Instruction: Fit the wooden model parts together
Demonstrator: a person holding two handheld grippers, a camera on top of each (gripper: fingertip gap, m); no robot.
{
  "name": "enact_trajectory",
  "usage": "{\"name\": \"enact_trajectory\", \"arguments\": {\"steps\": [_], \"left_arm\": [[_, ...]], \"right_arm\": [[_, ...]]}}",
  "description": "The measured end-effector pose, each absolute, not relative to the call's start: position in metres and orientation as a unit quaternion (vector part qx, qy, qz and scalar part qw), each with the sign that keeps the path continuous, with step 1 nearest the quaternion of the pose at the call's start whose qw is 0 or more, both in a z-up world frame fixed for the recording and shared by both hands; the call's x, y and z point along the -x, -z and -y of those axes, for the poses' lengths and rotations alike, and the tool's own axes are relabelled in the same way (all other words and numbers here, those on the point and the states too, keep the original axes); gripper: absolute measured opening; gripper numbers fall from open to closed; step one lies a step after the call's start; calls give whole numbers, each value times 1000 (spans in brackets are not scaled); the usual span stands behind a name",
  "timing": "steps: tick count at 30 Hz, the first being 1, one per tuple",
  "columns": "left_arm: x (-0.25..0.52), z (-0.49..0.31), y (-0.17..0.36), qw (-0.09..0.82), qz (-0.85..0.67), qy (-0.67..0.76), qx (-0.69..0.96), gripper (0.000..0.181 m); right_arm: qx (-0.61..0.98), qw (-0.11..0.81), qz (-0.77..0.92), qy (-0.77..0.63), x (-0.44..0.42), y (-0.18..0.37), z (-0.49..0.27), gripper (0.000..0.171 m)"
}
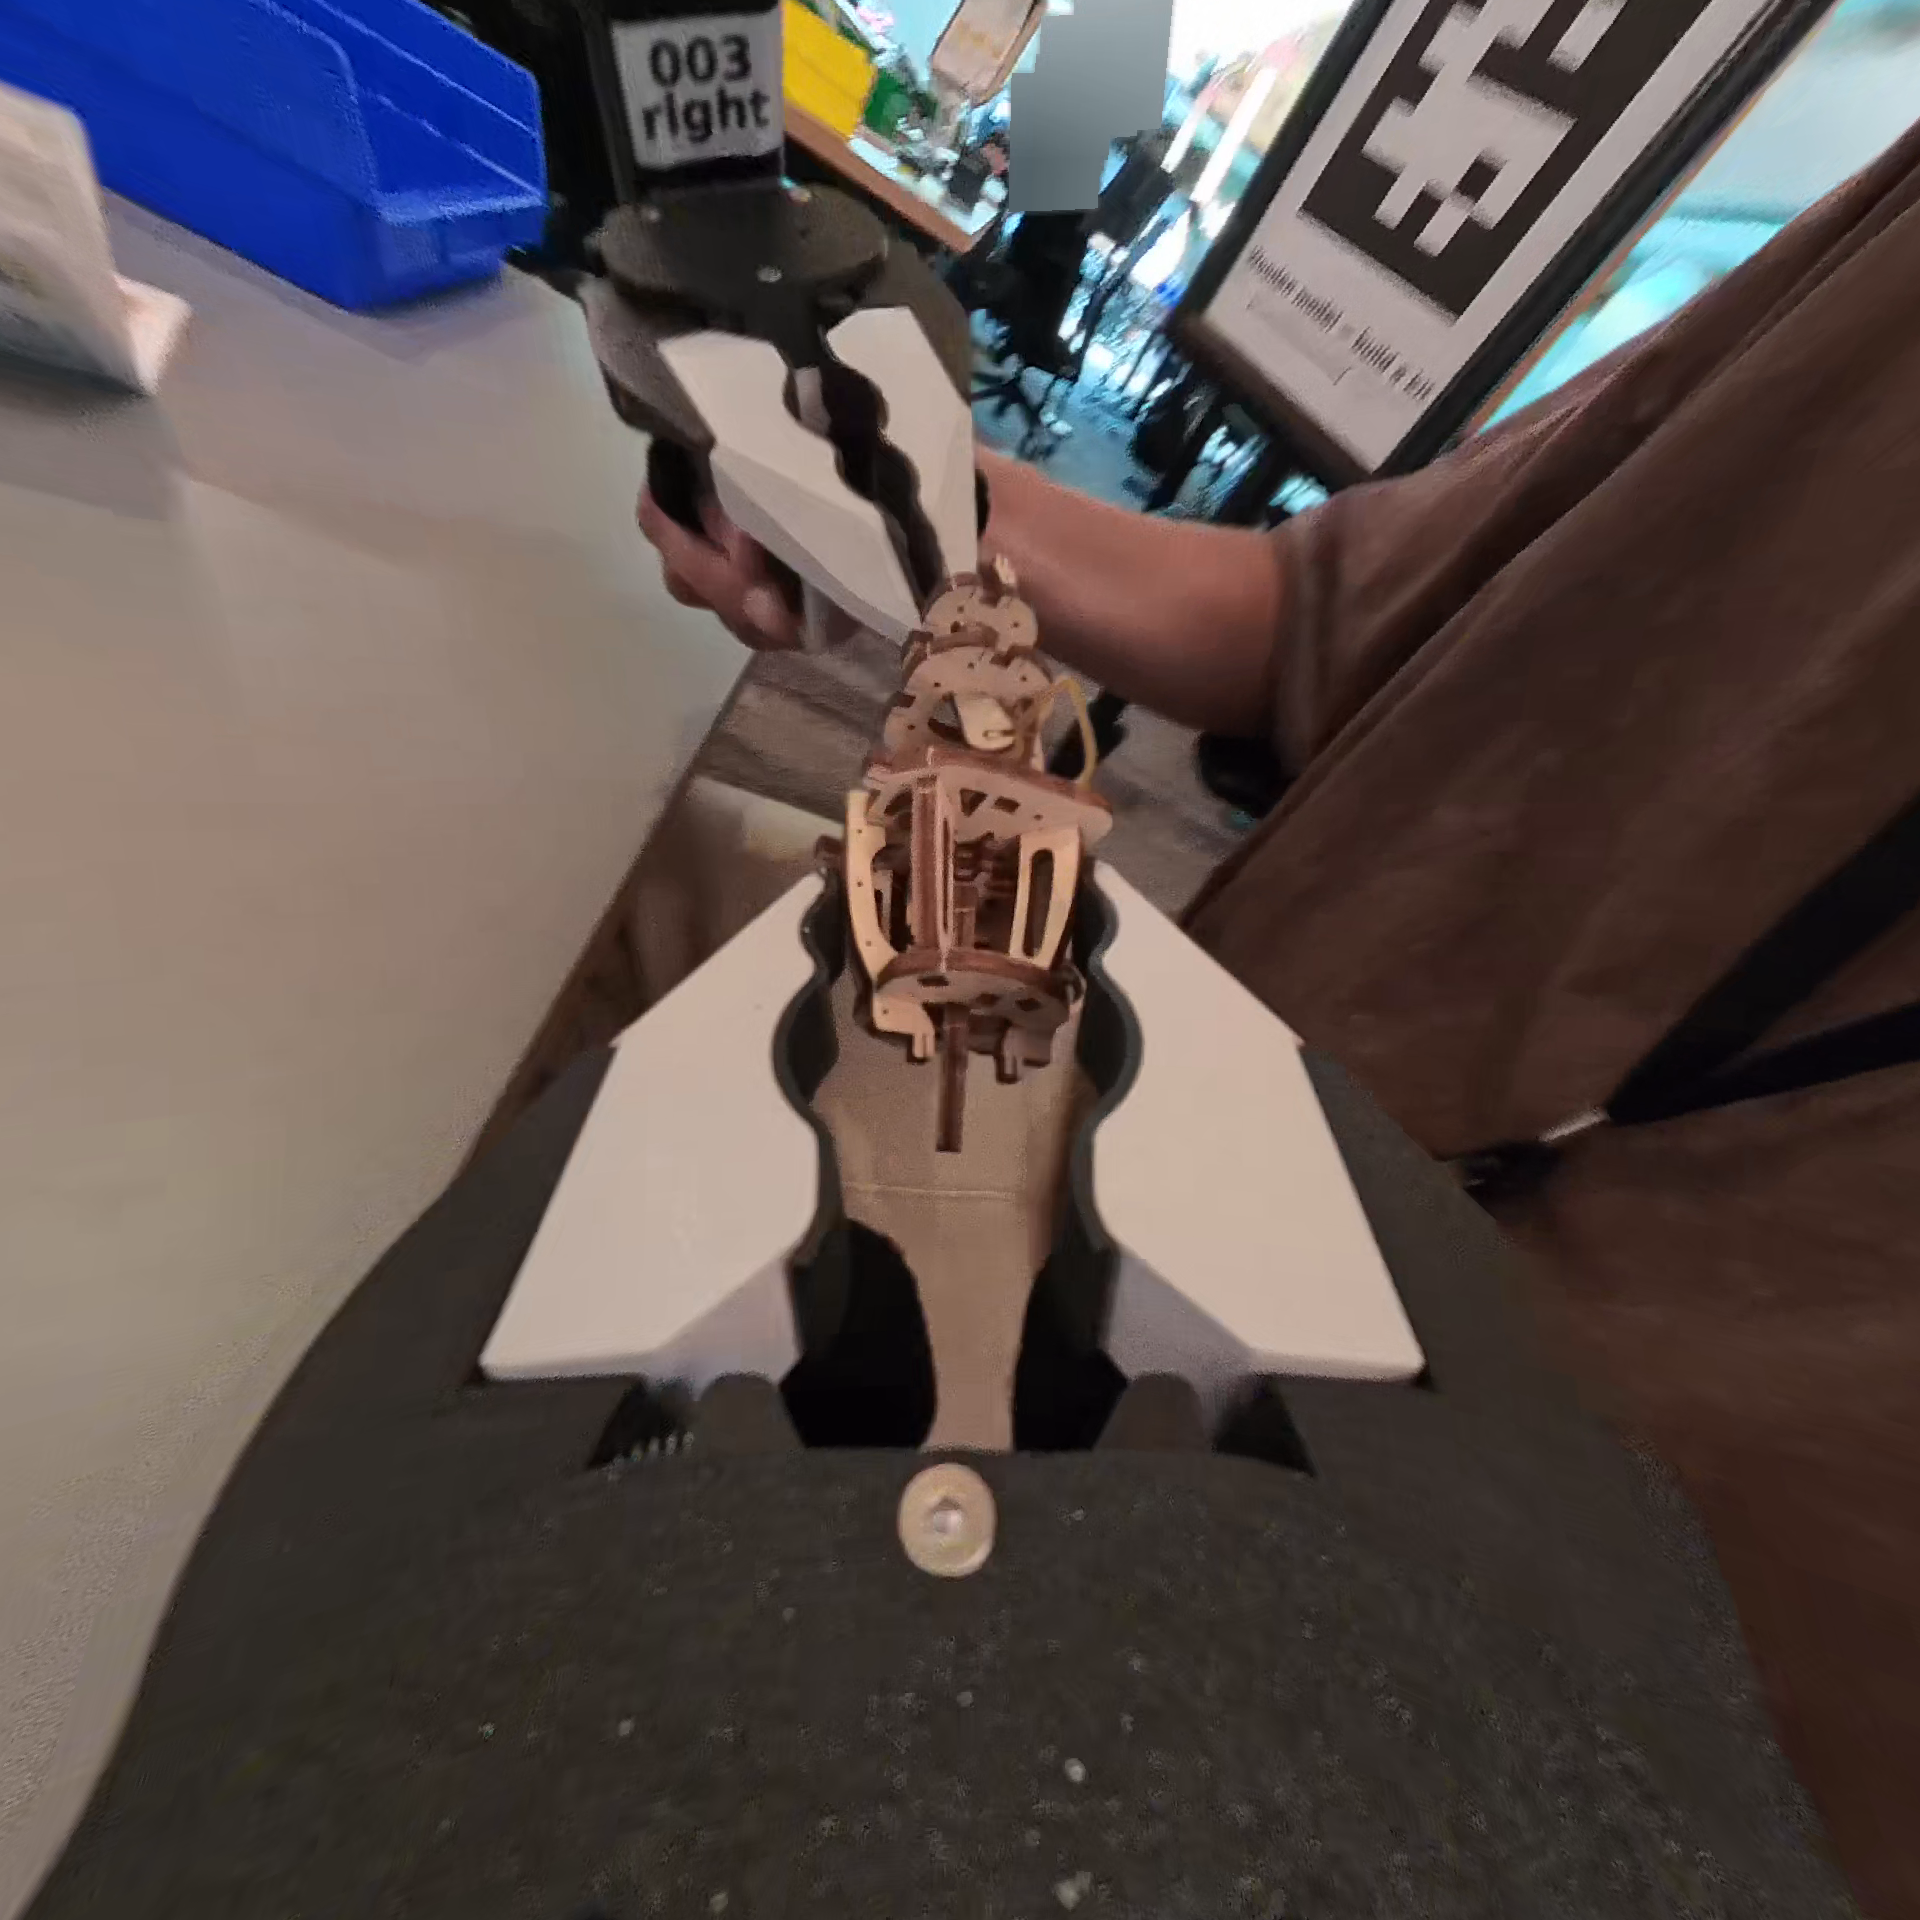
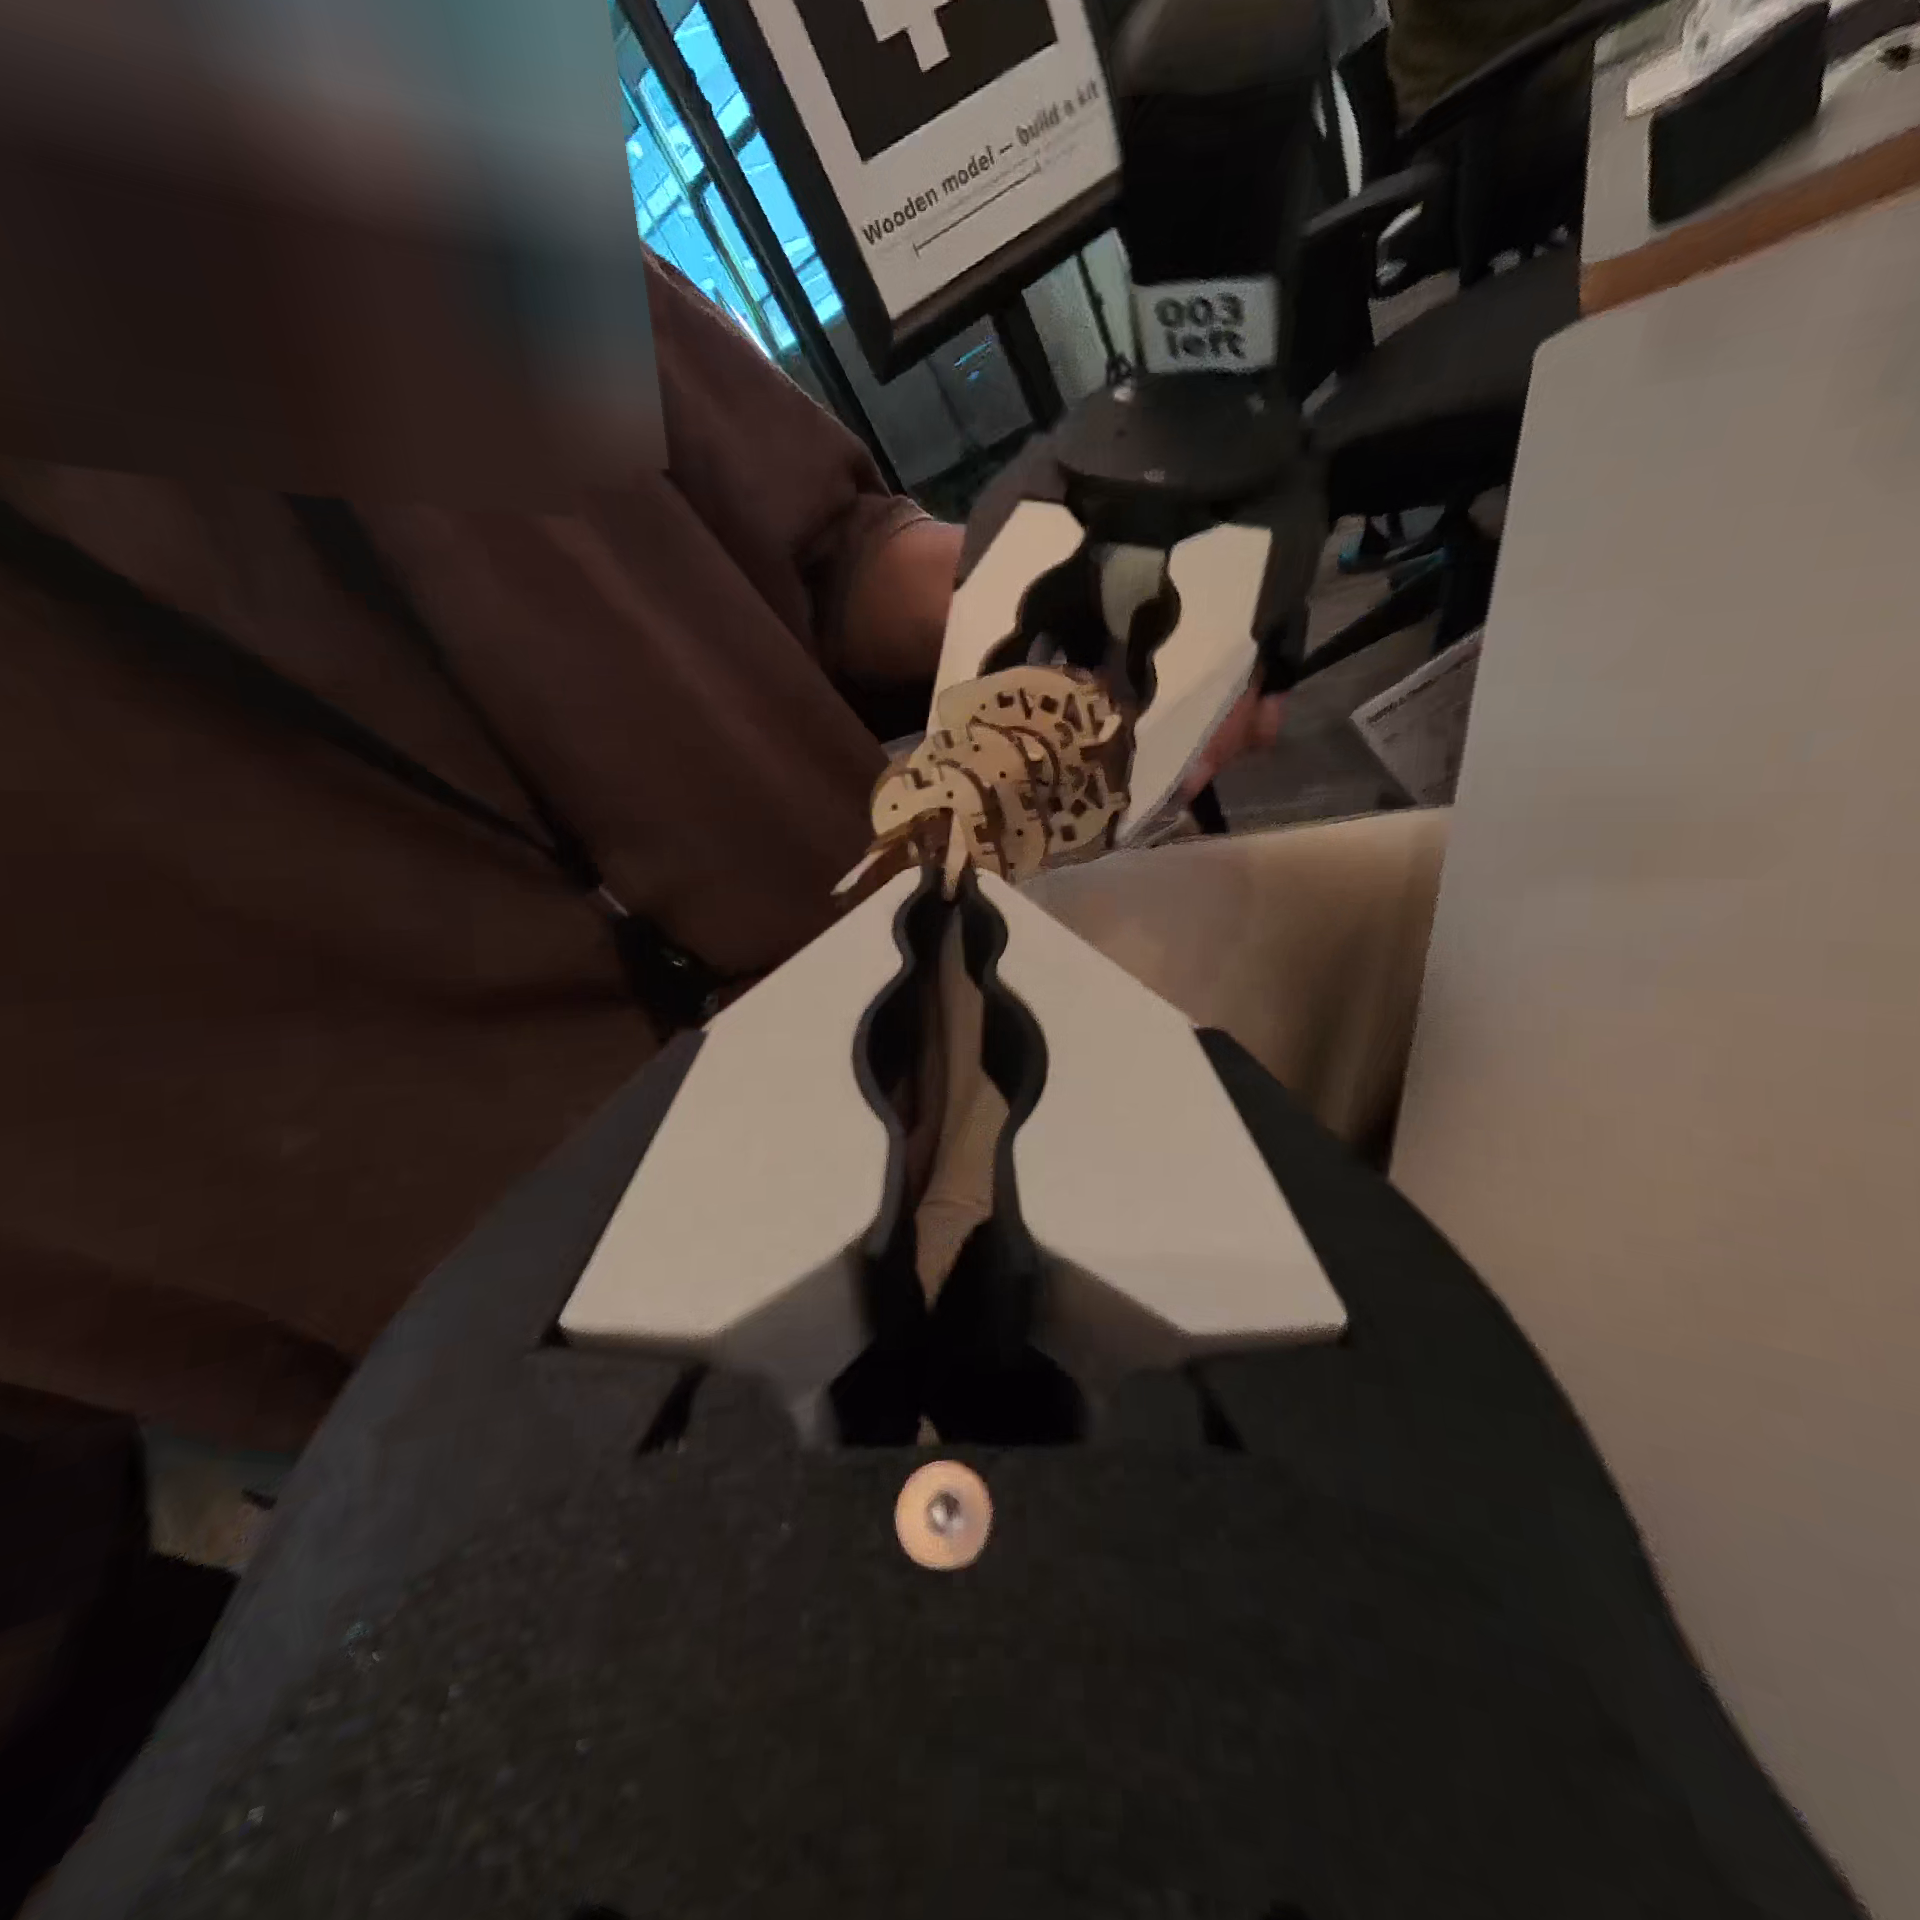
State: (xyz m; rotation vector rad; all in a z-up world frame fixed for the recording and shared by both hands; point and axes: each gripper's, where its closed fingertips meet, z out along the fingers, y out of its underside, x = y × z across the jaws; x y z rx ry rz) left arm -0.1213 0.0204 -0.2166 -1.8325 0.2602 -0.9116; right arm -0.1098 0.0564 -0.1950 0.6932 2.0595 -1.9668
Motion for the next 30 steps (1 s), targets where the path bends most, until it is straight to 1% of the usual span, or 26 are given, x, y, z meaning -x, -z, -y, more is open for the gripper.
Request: {"name": "enact_trajectory", "arguments": {"steps": [3, 7, 10, 13, 18, 25, 30], "left_arm": [[123, -18, 209, 505, -74, 447, 735, 41], [126, -17, 198, 516, -61, 472, 712, 42], [122, -13, 198, 494, -55, 507, 704, 41], [119, -12, 198, 477, -48, 539, 693, 42], [120, -10, 197, 469, -40, 548, 691, 42], [130, -19, 204, 522, -76, 415, 742, 41], [129, -21, 205, 532, -89, 387, 748, 41]], "right_arm": [[-227, 86, -676, 695, 115, 185, -53, 2], [-223, 39, -632, 741, 118, 173, -52, 1], [-200, -6, -652, 732, 114, 174, -49, 1], [-187, -25, -667, 721, 113, 173, -49, 1], [-188, -46, -659, 727, 115, 172, -50, 2], [-249, -9, -638, 729, 121, 177, -61, 1], [-253, 4, -618, 744, 121, 178, -60, 2]]}}
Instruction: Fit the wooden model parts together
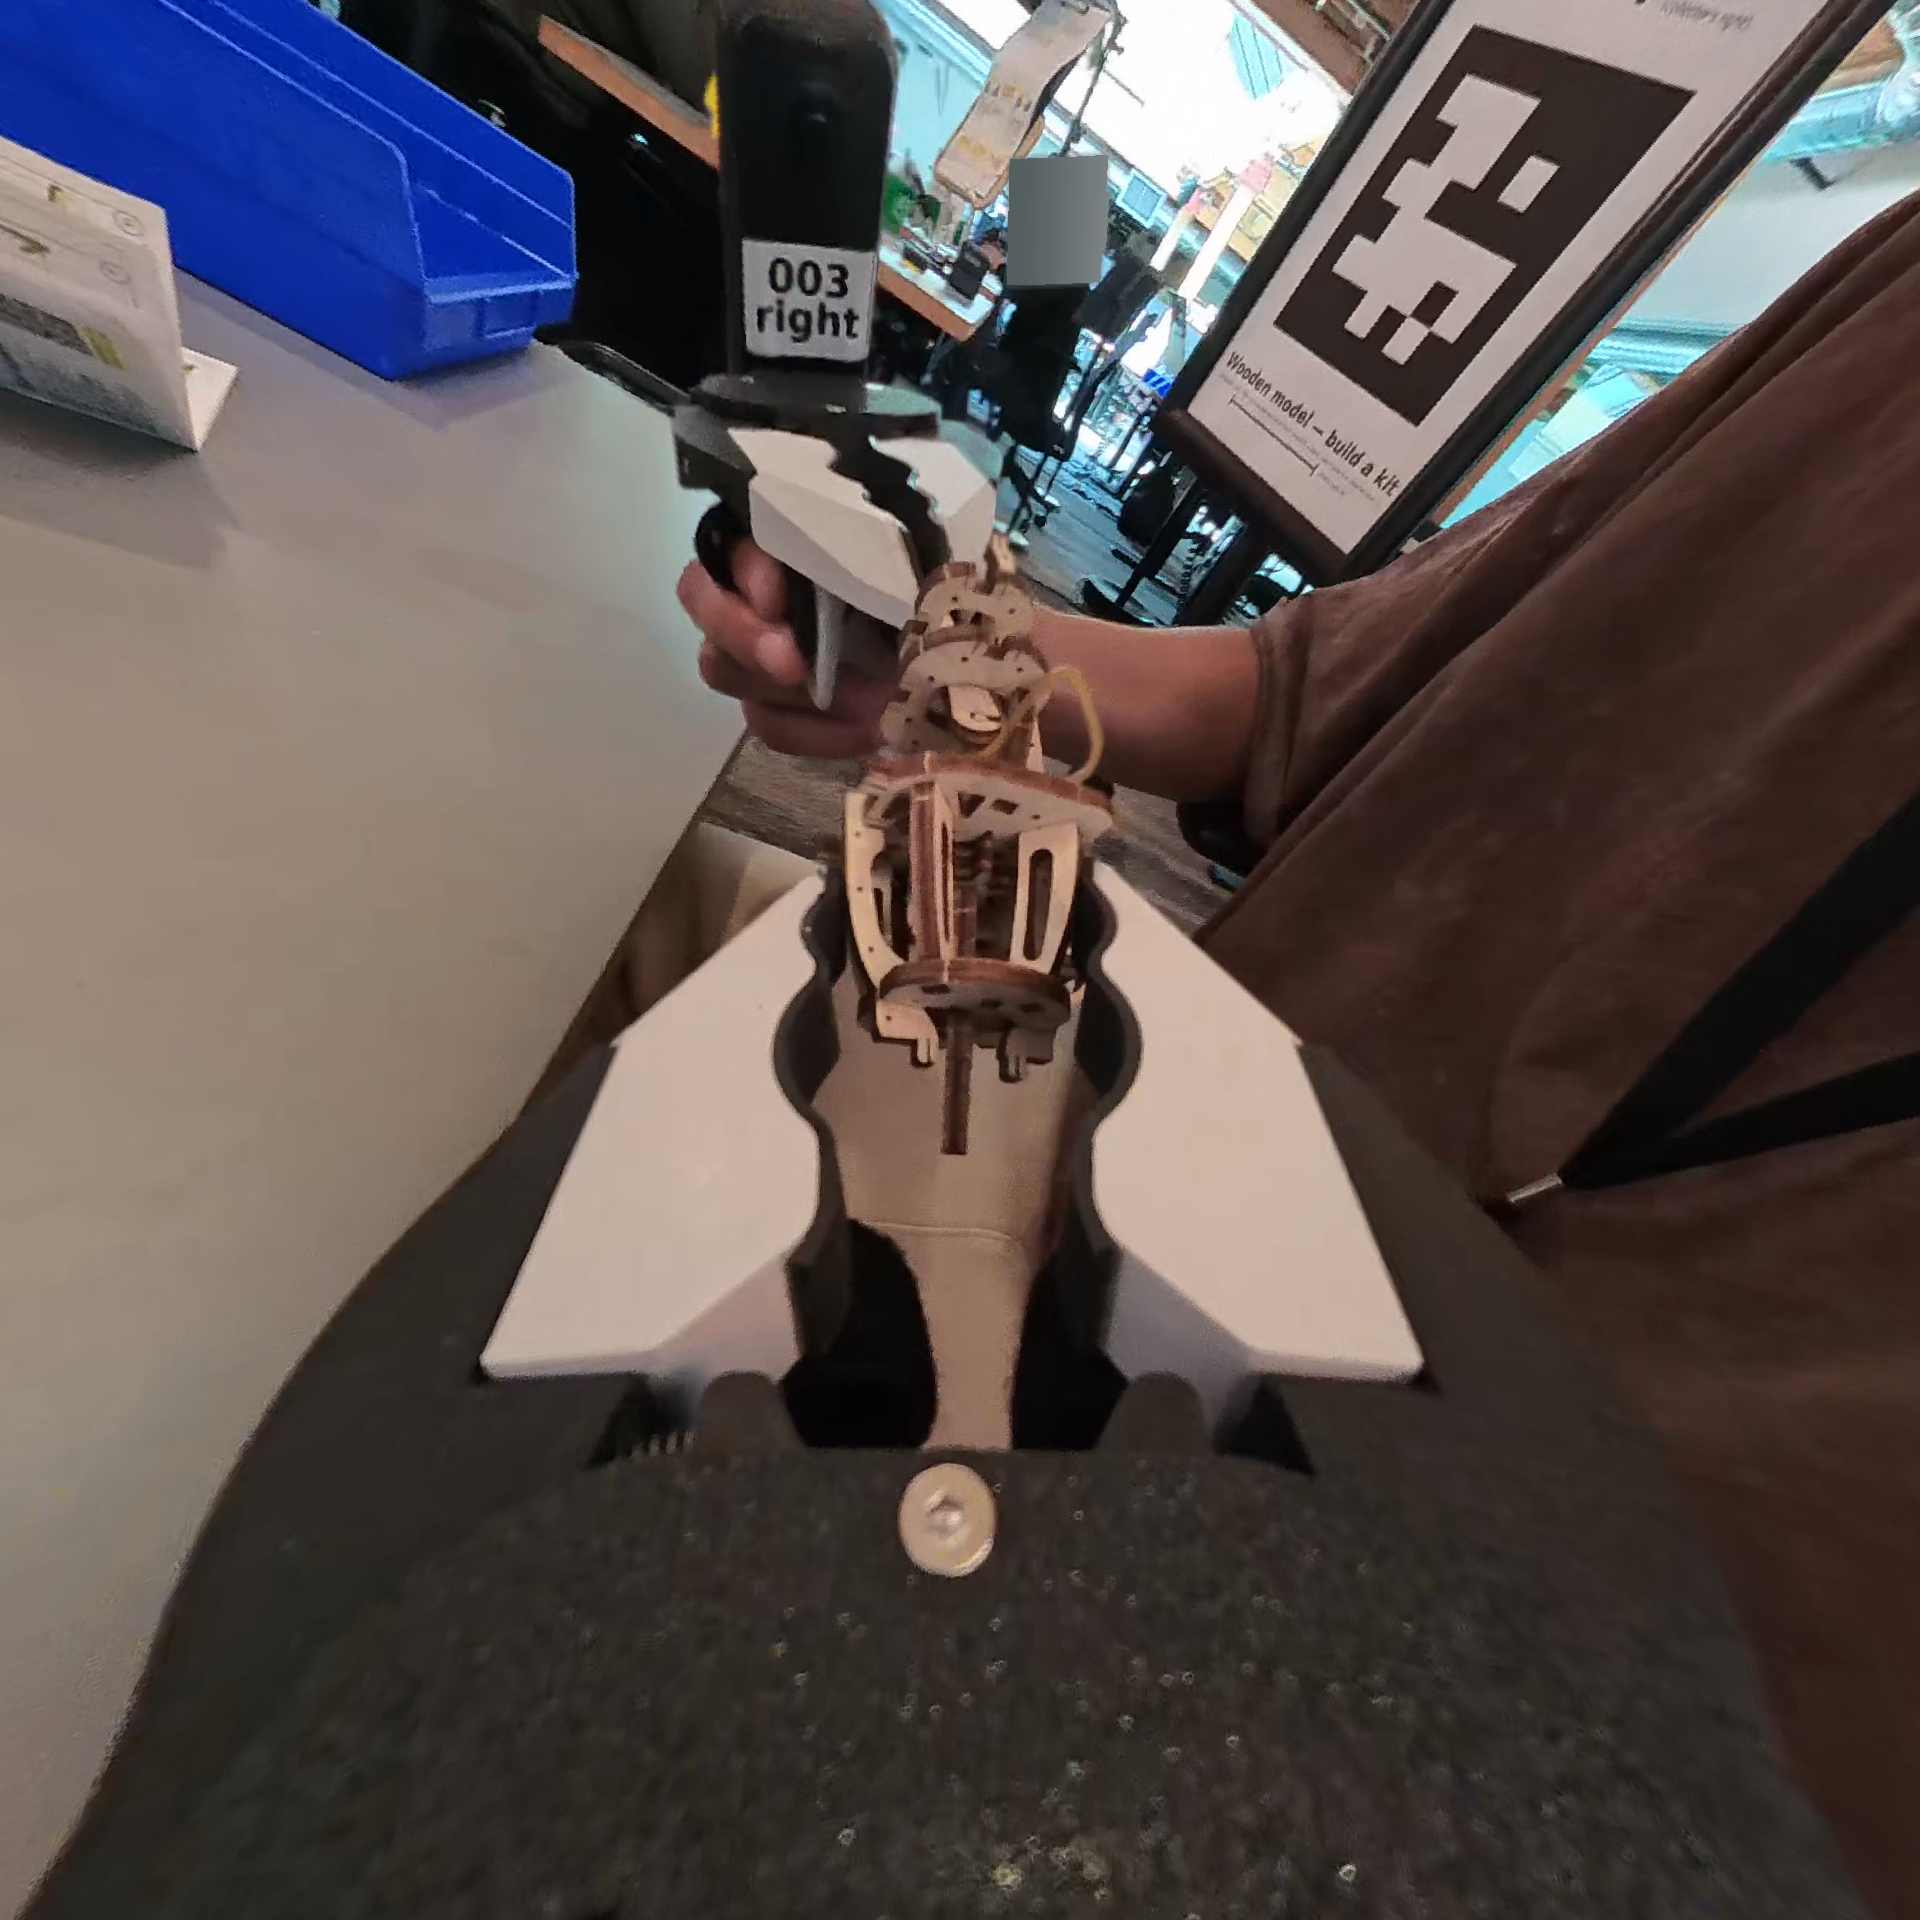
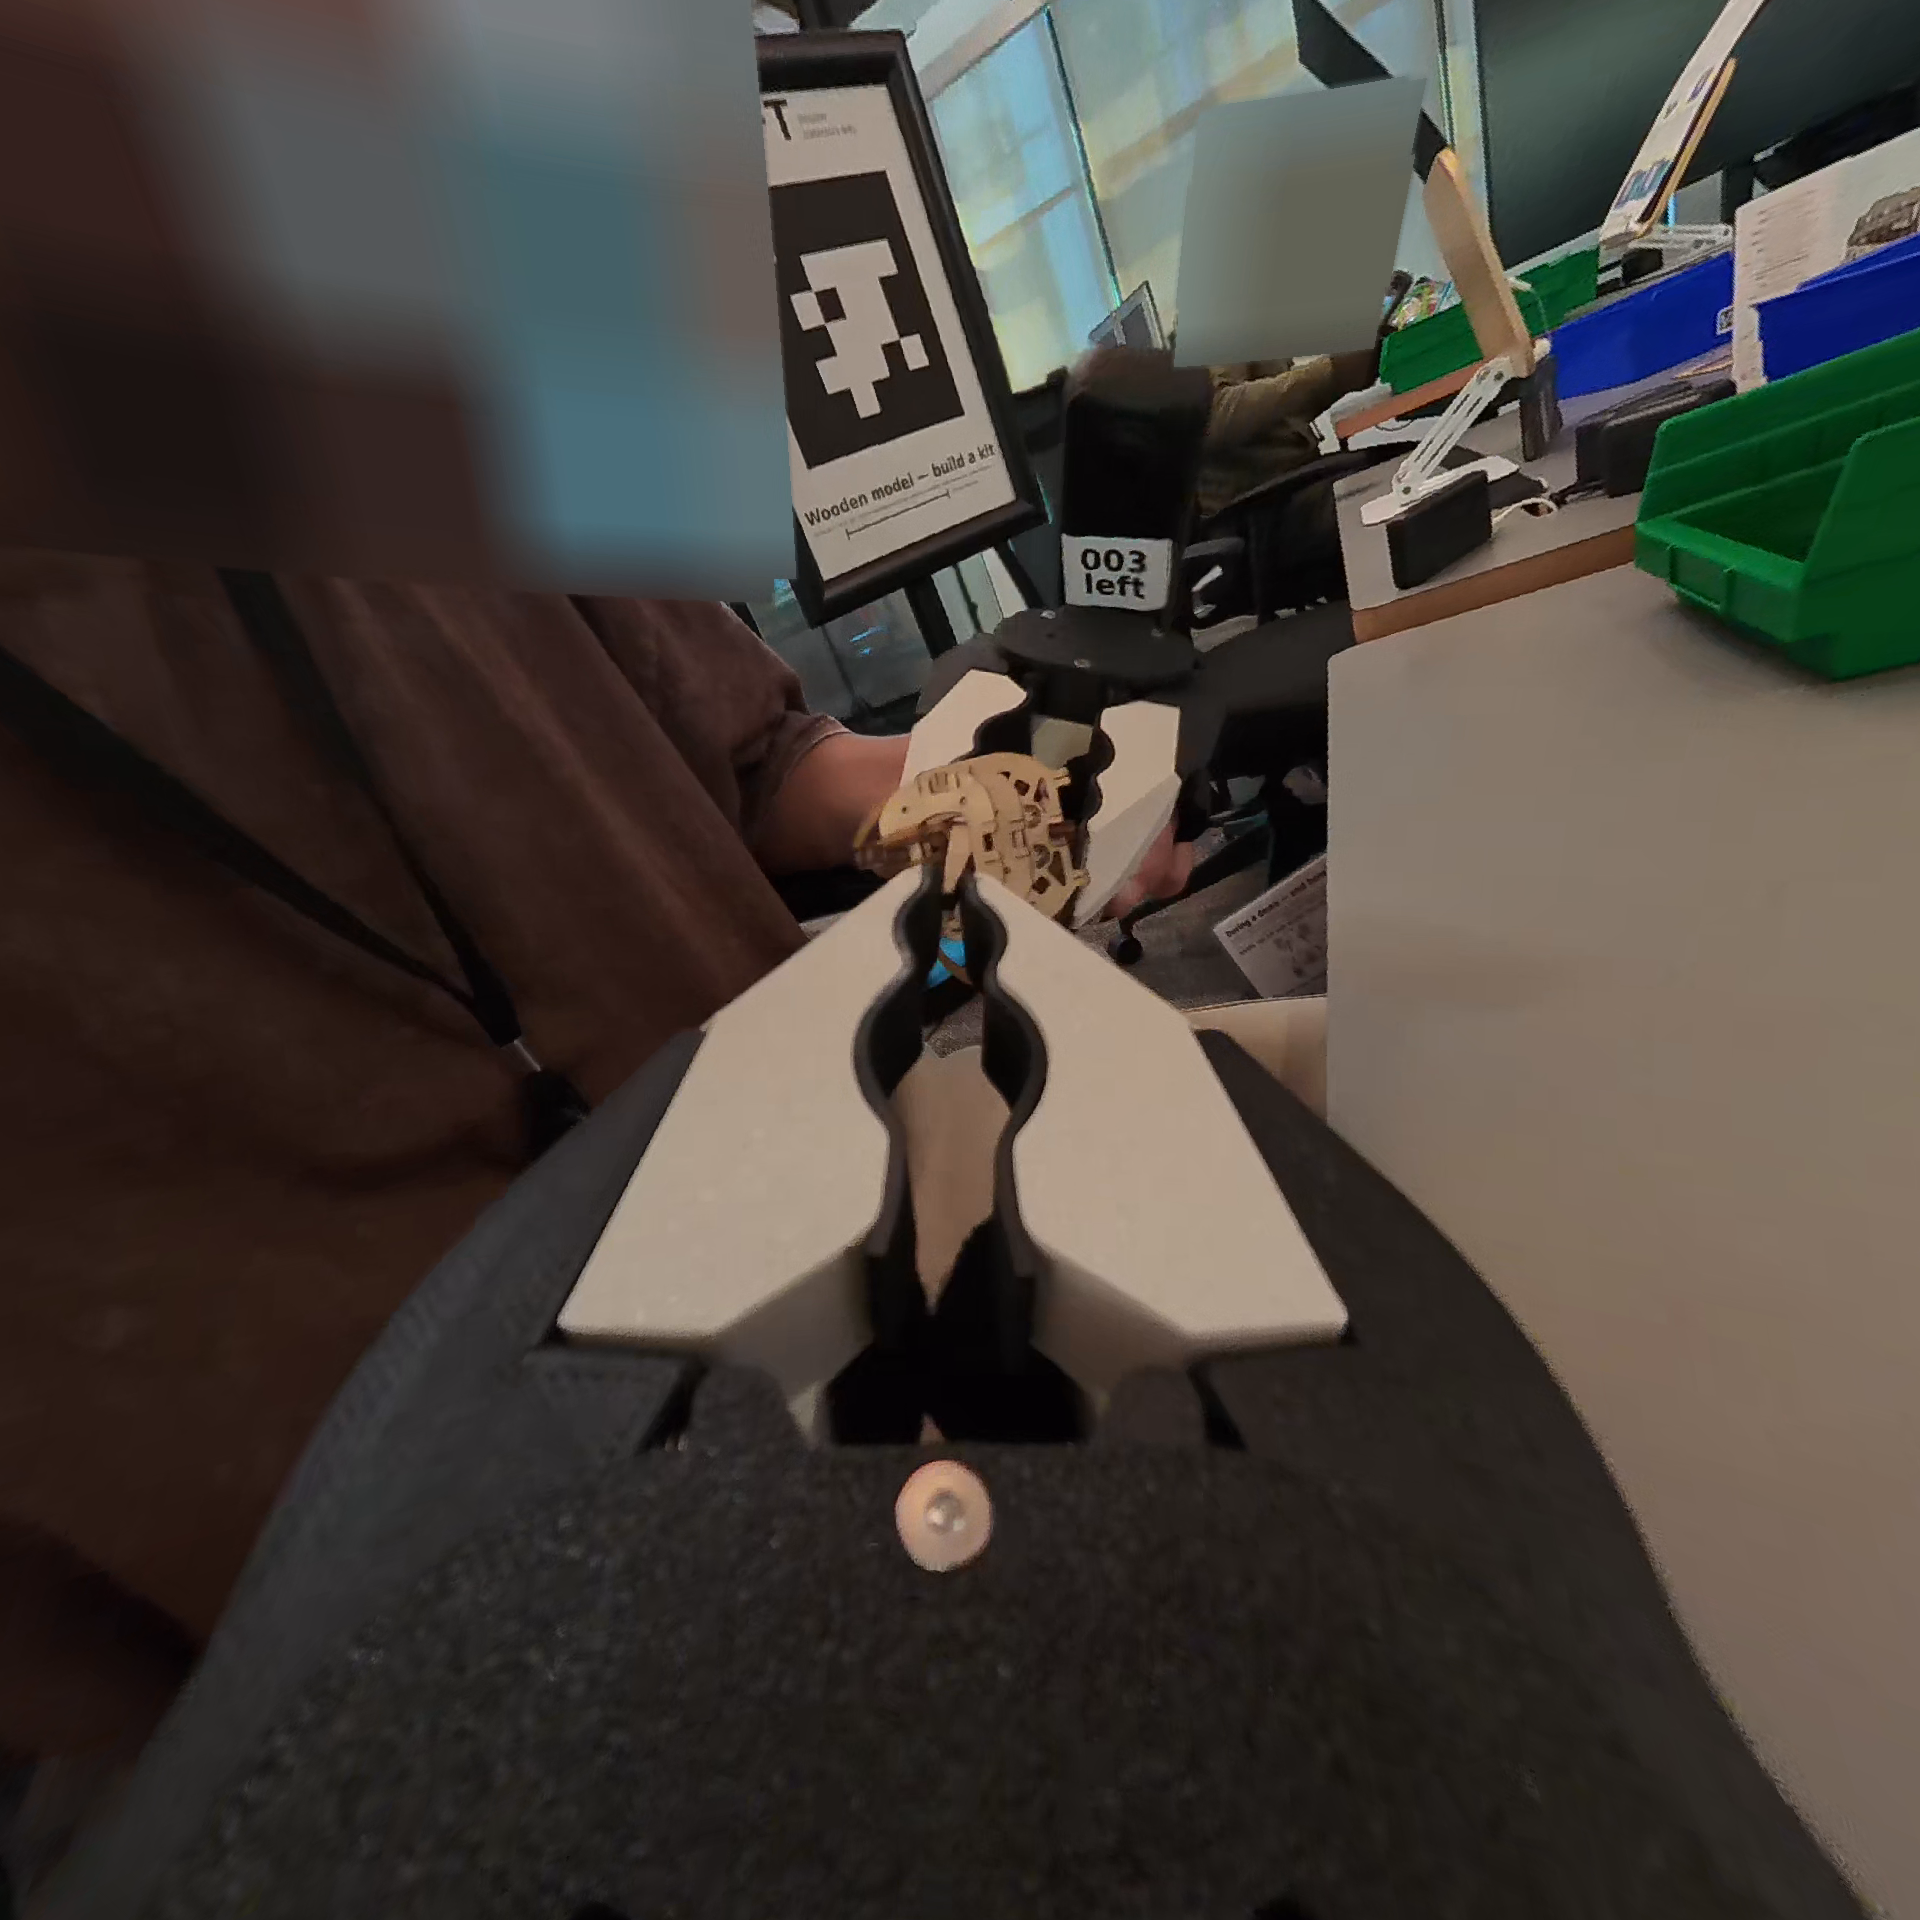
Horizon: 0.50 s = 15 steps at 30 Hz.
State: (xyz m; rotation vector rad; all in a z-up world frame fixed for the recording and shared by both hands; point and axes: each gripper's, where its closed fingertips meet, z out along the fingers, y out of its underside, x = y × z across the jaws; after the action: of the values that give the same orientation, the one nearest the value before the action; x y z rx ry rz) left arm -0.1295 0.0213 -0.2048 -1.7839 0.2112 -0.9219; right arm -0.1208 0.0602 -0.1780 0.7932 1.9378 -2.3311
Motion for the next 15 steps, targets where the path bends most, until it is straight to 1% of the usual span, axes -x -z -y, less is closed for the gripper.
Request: {"name": "enact_trajectory", "arguments": {"steps": [3, 4, 7, 10, 11, 13, 15], "left_arm": [[133, -22, 206, 535, -91, 369, 754, 41], [135, -23, 208, 539, -91, 356, 757, 41], [136, -24, 211, 541, -101, 332, 766, 41], [140, -27, 215, 544, -105, 301, 776, 41], [141, -28, 218, 541, -107, 290, 782, 40], [144, -30, 226, 534, -113, 260, 796, 41], [144, -31, 234, 522, -122, 236, 810, 41]], "right_arm": [[-259, 16, -613, 746, 122, 181, -61, 3], [-263, 22, -613, 745, 122, 183, -61, 7], [-283, 53, -609, 739, 125, 189, -64, 28], [-314, 58, -614, 722, 130, 189, -83, 39], [-323, 56, -616, 716, 132, 182, -91, 34], [-345, 23, -649, 678, 137, 167, -99, 31], [-357, -31, -737, 574, 140, 174, -89, 30]]}}
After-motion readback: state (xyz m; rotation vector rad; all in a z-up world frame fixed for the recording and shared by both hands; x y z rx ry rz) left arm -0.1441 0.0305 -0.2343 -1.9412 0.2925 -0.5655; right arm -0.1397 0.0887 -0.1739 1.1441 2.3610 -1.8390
